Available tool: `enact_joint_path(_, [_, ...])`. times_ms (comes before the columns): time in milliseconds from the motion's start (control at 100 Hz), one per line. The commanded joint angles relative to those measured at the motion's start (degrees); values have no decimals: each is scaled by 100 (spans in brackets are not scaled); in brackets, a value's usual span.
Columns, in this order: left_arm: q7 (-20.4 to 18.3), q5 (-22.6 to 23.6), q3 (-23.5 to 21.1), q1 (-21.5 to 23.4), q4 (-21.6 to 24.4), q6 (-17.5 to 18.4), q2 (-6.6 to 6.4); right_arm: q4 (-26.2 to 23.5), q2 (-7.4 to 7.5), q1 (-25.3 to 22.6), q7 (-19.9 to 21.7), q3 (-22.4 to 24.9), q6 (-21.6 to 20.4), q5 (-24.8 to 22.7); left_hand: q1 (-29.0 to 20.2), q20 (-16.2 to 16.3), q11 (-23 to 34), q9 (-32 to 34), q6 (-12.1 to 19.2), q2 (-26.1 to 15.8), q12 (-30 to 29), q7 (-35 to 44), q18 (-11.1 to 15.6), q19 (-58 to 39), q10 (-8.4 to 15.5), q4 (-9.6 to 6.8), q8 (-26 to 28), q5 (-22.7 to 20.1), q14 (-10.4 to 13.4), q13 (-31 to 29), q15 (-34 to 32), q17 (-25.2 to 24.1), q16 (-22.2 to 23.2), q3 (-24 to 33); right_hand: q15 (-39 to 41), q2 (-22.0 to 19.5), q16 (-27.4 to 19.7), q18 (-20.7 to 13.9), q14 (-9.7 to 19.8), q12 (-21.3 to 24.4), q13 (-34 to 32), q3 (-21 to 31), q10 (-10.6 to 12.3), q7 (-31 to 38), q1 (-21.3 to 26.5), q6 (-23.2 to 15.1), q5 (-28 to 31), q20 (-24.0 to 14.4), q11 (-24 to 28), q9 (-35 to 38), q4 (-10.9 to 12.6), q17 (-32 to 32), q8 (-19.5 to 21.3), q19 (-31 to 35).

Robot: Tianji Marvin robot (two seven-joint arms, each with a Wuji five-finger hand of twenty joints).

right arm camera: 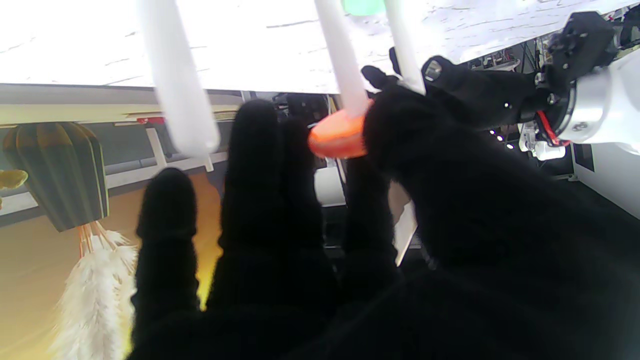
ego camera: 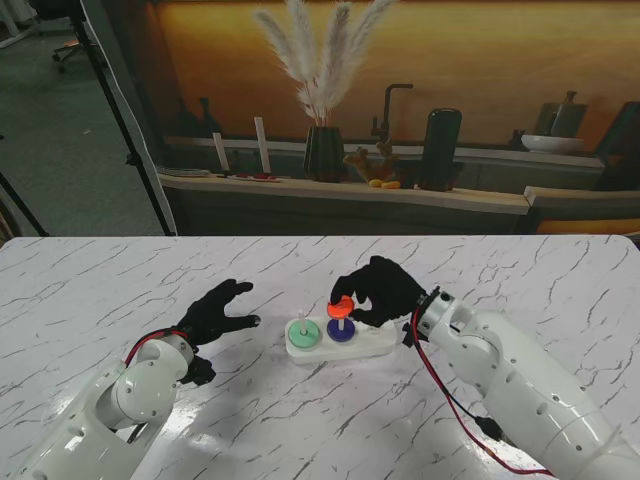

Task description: Move the three rings of the Hanoi Tower from the left rod to the right rod

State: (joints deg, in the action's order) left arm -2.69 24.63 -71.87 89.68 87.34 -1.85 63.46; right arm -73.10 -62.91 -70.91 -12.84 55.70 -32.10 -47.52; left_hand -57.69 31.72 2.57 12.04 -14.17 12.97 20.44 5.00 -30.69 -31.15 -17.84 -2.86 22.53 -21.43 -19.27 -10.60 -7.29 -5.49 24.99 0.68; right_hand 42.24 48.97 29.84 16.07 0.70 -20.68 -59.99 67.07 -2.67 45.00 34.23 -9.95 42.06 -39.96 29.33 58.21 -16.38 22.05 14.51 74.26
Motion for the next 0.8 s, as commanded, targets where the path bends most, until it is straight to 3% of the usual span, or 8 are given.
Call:
enact_joint_path(0, [-69,-21,4,28,0,75,29,-4,-28,-52,-9,-33,5,-2,35,-16,4,82,149,-142,42,-22,31,208,100,248,-101,148,147,166,119,-113,-46,-147,29,-356,61,154,179,-348,-101,675,731,96,643,-75,49,-29,516,522,444,-66,117,24])
enact_joint_path(470, [-64,-17,1,24,-9,71,29,61,-20,-48,0,-57,6,-8,30,-15,6,83,146,-140,43,-22,31,214,102,248,-100,149,147,167,119,-111,-46,-146,2,-209,60,161,178,-349,-57,747,739,58,581,-60,34,-47,498,491,431,-124,175,2])
enact_joint_path(790, [-57,-17,0,25,-17,73,31,70,4,-33,80,-47,-64,-27,35,-13,5,80,153,-147,43,-22,31,215,106,249,-100,149,144,166,119,-111,-45,-150,-156,346,173,224,225,-439,242,984,791,-228,105,-69,-222,-114,491,130,347,-400,529,-122])
